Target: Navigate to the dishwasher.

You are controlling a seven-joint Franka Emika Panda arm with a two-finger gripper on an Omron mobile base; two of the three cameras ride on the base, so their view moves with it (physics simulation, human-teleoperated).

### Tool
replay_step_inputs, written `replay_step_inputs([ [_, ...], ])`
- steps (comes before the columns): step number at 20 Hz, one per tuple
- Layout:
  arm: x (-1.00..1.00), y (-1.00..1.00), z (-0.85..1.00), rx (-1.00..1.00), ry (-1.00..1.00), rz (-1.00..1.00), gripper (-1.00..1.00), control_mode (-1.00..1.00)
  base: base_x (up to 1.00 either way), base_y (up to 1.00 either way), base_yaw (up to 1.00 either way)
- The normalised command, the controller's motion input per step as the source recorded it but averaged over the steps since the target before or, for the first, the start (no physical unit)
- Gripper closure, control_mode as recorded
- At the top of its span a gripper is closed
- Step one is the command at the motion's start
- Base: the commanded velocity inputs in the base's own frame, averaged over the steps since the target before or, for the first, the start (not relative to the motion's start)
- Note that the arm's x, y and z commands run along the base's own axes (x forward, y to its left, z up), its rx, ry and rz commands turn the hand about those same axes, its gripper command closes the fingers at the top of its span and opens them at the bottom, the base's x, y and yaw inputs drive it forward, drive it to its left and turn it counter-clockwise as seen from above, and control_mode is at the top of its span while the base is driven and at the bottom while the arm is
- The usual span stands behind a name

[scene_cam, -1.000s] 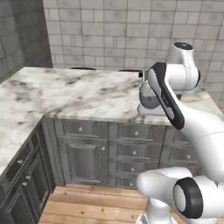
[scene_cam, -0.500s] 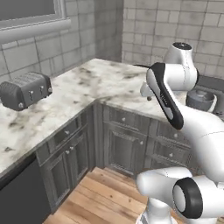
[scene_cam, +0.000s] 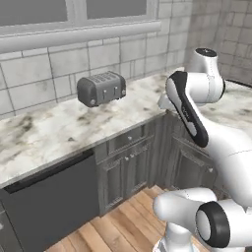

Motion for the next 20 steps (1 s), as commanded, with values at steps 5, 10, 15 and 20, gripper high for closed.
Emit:
replay_step_inputs([
  [5, 0.0, 0.0, 0.0, 0.0, 0.0, 0.0, -1.0, 1.0, 1.0, 0.37, 0.45],
  [10, 0.0, 0.0, 0.0, 0.0, 0.0, 0.0, -1.0, 1.0, 0.84, 0.04, 0.43],
  [15, 0.0, 0.0, 0.0, 0.0, 0.0, 0.0, -1.0, 1.0, 0.52, 0.15, 0.41],
  [20, 0.0, 0.0, 0.0, 0.0, 0.0, 0.0, -1.0, 1.0, 0.4, 0.22, 0.4],
])
